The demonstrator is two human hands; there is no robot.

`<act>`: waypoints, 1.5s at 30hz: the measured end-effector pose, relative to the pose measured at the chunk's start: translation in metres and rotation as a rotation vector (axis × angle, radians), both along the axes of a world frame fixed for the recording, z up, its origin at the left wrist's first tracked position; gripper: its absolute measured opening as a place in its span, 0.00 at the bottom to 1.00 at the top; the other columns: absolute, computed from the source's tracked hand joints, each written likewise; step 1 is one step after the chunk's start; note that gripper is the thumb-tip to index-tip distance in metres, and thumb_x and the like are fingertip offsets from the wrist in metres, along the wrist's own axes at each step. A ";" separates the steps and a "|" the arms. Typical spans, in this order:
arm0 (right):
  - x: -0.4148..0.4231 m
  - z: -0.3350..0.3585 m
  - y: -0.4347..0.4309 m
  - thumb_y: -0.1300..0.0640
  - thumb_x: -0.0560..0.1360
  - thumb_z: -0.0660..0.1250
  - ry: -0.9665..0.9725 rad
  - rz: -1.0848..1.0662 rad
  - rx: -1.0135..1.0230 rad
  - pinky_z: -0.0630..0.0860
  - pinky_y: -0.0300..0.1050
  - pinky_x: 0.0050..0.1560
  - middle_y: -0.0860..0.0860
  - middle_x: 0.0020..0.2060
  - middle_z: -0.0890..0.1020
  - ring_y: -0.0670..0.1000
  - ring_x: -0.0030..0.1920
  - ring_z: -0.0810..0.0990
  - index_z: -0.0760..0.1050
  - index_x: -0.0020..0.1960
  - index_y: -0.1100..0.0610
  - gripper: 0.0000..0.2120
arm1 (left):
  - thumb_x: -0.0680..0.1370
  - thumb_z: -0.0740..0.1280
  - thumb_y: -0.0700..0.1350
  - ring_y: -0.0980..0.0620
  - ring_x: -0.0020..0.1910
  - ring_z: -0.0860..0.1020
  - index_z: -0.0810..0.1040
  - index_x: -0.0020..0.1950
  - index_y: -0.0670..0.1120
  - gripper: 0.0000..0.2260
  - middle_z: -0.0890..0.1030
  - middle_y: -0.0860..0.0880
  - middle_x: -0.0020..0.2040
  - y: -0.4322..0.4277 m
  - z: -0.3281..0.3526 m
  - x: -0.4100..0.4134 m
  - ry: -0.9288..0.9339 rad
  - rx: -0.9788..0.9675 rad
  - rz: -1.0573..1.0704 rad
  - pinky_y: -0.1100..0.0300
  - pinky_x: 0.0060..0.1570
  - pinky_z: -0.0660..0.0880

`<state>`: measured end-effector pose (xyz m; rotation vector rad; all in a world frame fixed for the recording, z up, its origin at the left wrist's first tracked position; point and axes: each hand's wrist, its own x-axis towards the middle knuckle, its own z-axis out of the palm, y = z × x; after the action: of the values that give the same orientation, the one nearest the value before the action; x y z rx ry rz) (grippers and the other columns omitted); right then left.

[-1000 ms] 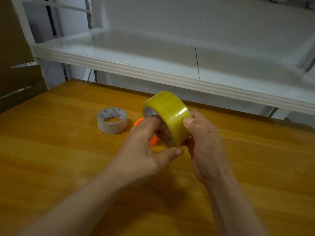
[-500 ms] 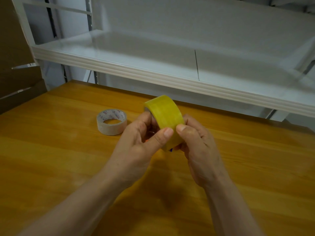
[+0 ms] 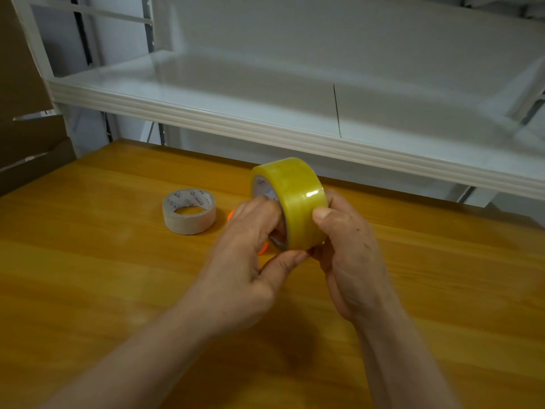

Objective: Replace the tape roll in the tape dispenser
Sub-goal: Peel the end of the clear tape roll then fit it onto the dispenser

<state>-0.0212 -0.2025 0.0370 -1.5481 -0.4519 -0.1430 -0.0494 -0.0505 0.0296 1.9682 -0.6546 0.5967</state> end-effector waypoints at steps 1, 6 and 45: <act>0.000 0.001 0.000 0.46 0.73 0.61 -0.002 -0.002 -0.001 0.73 0.76 0.45 0.75 0.48 0.73 0.77 0.48 0.73 0.72 0.52 0.66 0.22 | 0.76 0.70 0.47 0.49 0.53 0.75 0.78 0.56 0.48 0.10 0.77 0.52 0.50 0.000 0.000 0.000 -0.018 0.024 0.013 0.48 0.52 0.74; -0.001 0.003 -0.001 0.46 0.73 0.61 -0.014 -0.011 -0.009 0.73 0.74 0.43 0.74 0.47 0.74 0.75 0.46 0.74 0.73 0.51 0.64 0.20 | 0.75 0.70 0.48 0.49 0.50 0.73 0.77 0.52 0.48 0.08 0.75 0.54 0.48 0.001 -0.004 0.002 -0.052 0.141 0.099 0.47 0.50 0.72; -0.005 0.002 0.004 0.56 0.77 0.59 -0.081 0.011 -0.091 0.70 0.38 0.33 0.44 0.31 0.74 0.44 0.33 0.72 0.72 0.37 0.52 0.10 | 0.75 0.68 0.49 0.46 0.48 0.80 0.77 0.57 0.46 0.13 0.80 0.45 0.48 0.002 -0.005 0.007 0.244 -0.351 -0.217 0.51 0.49 0.78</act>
<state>-0.0264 -0.1989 0.0395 -1.6326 -0.5370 -0.1791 -0.0429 -0.0482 0.0251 1.5848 -0.5594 0.3066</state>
